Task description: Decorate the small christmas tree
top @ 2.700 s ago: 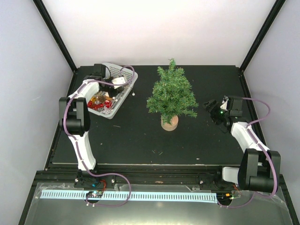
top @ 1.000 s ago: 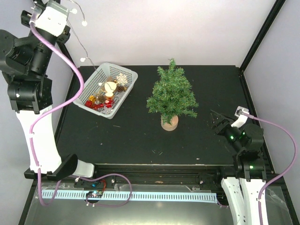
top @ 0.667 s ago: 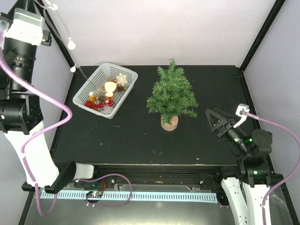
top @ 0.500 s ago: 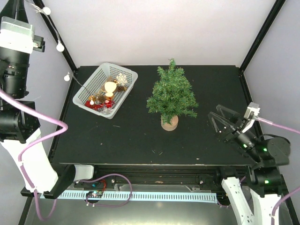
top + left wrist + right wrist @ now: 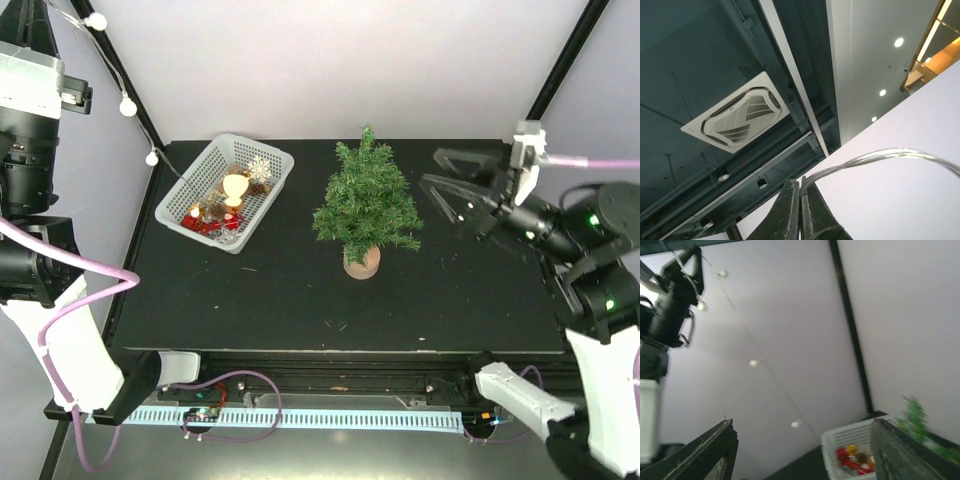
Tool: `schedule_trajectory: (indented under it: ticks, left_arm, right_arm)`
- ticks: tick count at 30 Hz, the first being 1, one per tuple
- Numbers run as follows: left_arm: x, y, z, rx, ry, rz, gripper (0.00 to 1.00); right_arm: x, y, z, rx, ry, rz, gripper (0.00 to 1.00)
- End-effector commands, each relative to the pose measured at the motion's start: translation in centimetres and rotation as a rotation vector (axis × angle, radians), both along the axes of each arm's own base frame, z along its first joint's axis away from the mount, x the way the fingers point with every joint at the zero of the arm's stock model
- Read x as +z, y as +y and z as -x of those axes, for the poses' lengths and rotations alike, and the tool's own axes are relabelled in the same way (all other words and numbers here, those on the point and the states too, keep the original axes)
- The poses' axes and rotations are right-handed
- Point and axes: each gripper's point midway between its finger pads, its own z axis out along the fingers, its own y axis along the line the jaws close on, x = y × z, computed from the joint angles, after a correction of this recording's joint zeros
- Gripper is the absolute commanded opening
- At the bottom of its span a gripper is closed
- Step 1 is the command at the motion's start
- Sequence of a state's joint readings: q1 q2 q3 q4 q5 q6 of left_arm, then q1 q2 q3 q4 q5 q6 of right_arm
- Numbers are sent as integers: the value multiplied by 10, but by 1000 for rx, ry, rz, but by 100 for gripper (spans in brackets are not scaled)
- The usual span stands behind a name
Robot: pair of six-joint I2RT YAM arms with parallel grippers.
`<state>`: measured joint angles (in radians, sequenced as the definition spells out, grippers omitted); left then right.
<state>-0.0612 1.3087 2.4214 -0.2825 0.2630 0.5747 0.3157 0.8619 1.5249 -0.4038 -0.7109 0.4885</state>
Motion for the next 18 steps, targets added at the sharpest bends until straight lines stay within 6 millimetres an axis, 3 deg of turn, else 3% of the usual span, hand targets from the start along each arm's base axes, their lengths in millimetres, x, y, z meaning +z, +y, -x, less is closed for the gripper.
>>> schedule_trajectory:
  ticks: [1, 5, 7, 12, 14, 18]
  left_arm:
    - [-1, -1, -4, -29, 19, 21, 1]
    - [-7, 0, -15, -34, 57, 36, 2]
    - [-11, 0, -20, -36, 78, 42, 1]
    - [-29, -4, -38, -53, 141, 33, 2]
    - [-29, -5, -23, -64, 128, 32, 2]
    - [-30, -7, -19, -88, 138, 37, 2]
  right_arm:
    - [22, 37, -11, 5, -38, 84, 72]
    - [21, 94, -29, 0, -15, 237, 72]
    - [-5, 135, -46, -12, 16, 343, 72]
    - [-69, 213, -53, 13, 38, 466, 78]
    - [-94, 241, -47, 30, 21, 502, 82]
    - [-136, 286, -41, 17, -5, 604, 83]
